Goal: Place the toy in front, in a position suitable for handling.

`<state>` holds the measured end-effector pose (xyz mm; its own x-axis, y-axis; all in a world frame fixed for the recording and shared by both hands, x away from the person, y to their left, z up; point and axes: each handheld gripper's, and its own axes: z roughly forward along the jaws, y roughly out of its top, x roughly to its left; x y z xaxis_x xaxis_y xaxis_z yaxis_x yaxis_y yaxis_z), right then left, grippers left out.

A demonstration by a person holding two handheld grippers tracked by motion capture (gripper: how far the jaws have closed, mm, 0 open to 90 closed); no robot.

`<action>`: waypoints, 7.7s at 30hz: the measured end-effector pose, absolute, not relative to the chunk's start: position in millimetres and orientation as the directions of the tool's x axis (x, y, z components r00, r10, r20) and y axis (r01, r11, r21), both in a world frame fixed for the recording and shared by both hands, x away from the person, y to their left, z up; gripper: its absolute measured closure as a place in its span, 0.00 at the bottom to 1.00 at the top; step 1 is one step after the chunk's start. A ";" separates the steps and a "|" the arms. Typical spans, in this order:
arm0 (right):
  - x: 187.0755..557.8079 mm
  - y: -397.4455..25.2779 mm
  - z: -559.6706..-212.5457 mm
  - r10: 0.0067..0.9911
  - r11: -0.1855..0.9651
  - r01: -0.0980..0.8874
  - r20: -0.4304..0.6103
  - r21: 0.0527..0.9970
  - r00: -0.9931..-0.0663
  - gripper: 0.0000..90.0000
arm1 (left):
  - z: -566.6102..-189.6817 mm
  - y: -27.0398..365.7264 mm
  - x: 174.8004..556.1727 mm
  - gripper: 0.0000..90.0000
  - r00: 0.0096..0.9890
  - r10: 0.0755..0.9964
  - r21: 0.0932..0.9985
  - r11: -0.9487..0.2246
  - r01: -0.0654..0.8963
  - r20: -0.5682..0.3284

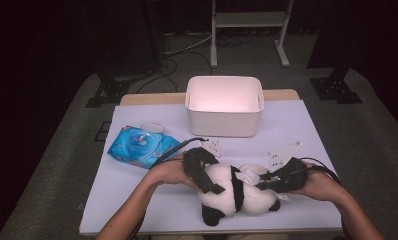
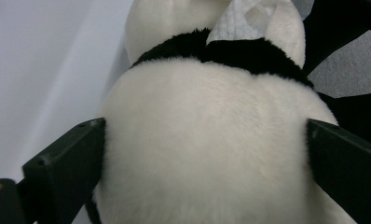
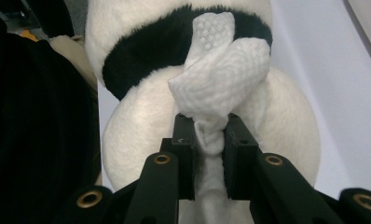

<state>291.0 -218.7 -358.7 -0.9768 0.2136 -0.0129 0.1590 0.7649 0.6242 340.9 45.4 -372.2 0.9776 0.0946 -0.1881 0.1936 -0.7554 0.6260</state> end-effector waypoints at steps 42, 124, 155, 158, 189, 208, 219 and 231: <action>366.6 -212.3 -345.4 0.221 0.704 0.190 0.044 0.684 -0.974 0.84 | -339.2 43.9 393.9 0.27 0.992 0.072 0.561 -0.820 0.116 -0.099; 317.2 -273.9 -365.7 0.349 0.652 0.269 0.035 0.709 -0.937 0.85 | -349.0 59.5 330.2 0.18 0.993 0.112 0.657 -0.745 0.115 -0.047; 327.7 -193.1 -343.3 0.179 0.753 0.118 -0.029 0.648 -0.983 0.85 | -342.1 42.5 313.8 0.17 0.996 0.080 0.613 -0.789 0.034 0.048; 328.5 -188.0 -344.4 0.176 0.755 0.118 -0.025 0.645 -0.984 0.85 | -343.6 45.3 315.1 0.18 0.996 0.084 0.621 -0.783 0.041 0.041; 324.1 -189.1 -331.4 0.174 0.749 0.086 -0.070 0.657 -0.982 0.85 | -349.5 69.7 322.9 0.30 0.997 0.056 0.739 -0.670 0.078 -0.054; 322.4 -138.4 -311.5 0.069 0.739 -0.015 -0.098 0.674 -0.993 0.85 | -348.4 61.5 323.0 0.30 0.997 0.065 0.717 -0.693 0.071 -0.037; 309.2 -169.2 -324.0 0.099 0.725 0.026 -0.068 0.688 -0.993 0.85 | -350.4 62.5 329.8 0.30 0.994 0.095 0.719 -0.688 0.103 -0.051; 305.9 -196.8 -340.8 0.148 0.726 0.088 -0.030 0.682 -0.989 0.85 | -349.1 62.8 331.3 0.30 0.994 0.096 0.702 -0.704 0.108 -0.057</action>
